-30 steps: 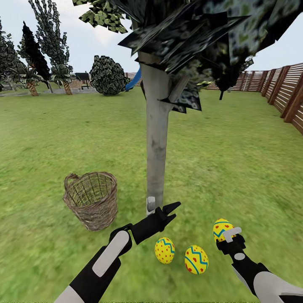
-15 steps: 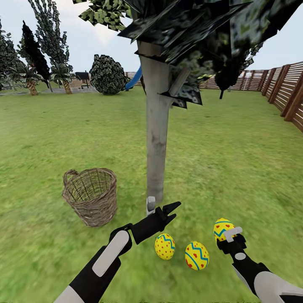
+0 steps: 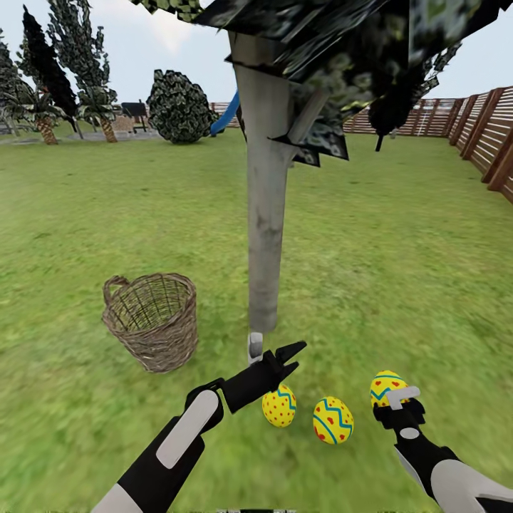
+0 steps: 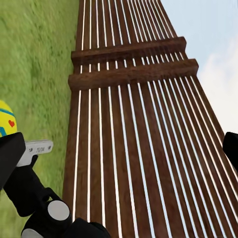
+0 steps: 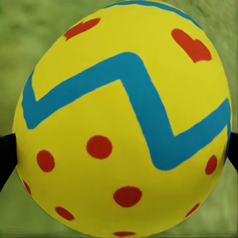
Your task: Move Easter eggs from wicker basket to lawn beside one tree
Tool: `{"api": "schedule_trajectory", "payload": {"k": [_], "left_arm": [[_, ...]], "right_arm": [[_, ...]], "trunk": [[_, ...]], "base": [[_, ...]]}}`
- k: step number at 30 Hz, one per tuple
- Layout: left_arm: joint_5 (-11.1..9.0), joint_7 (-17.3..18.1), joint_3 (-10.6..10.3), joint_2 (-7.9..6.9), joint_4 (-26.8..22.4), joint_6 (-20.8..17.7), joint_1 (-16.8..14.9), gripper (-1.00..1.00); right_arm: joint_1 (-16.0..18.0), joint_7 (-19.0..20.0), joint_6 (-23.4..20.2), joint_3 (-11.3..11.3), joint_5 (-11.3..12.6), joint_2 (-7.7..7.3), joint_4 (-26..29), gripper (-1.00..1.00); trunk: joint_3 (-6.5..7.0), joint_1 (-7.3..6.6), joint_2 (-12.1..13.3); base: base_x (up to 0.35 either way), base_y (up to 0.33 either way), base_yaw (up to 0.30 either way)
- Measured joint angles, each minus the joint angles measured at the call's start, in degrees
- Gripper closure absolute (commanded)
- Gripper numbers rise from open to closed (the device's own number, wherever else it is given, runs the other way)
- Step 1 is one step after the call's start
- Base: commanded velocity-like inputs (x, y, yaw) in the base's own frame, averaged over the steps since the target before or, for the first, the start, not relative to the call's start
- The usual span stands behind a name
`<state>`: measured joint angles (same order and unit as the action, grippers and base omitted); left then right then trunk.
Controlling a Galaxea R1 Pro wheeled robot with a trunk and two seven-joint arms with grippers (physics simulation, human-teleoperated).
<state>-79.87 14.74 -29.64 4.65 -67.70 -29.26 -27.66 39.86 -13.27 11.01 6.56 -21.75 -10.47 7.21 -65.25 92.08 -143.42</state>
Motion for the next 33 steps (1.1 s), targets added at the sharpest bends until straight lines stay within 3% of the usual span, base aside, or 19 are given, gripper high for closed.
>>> {"api": "schedule_trajectory", "payload": {"k": [14, 27, 33], "left_arm": [[0.0, 0.0, 0.0, 0.0, 0.0, 0.0, 0.0, -1.0], [-0.3, 0.1, 0.2, -0.17, 0.8, 0.2, 0.0, -1.0], [-2.4, 0.1, 0.1, -0.35, 0.7, 0.3, 0.0, -1.0]], "right_arm": [[0.0, 0.0, 0.0, -0.1, -0.1, 0.02, 0.0, 1.0], [0.0, 0.0, 0.0, -0.2, -0.2, 0.09, -0.1, 1.0], [0.0, 0.0, 0.0, -0.2, -0.2, 0.09, -0.1, 1.0]], "trunk": [[-3.1, 0.36, -0.2], [-3.11, 0.35, -0.2], [-3.99, 0.46, -0.2]], "base": [[0.0, 0.0, 0.0], [0.114, -0.016, 0.0], [0.002, 0.0, 0.0]]}}
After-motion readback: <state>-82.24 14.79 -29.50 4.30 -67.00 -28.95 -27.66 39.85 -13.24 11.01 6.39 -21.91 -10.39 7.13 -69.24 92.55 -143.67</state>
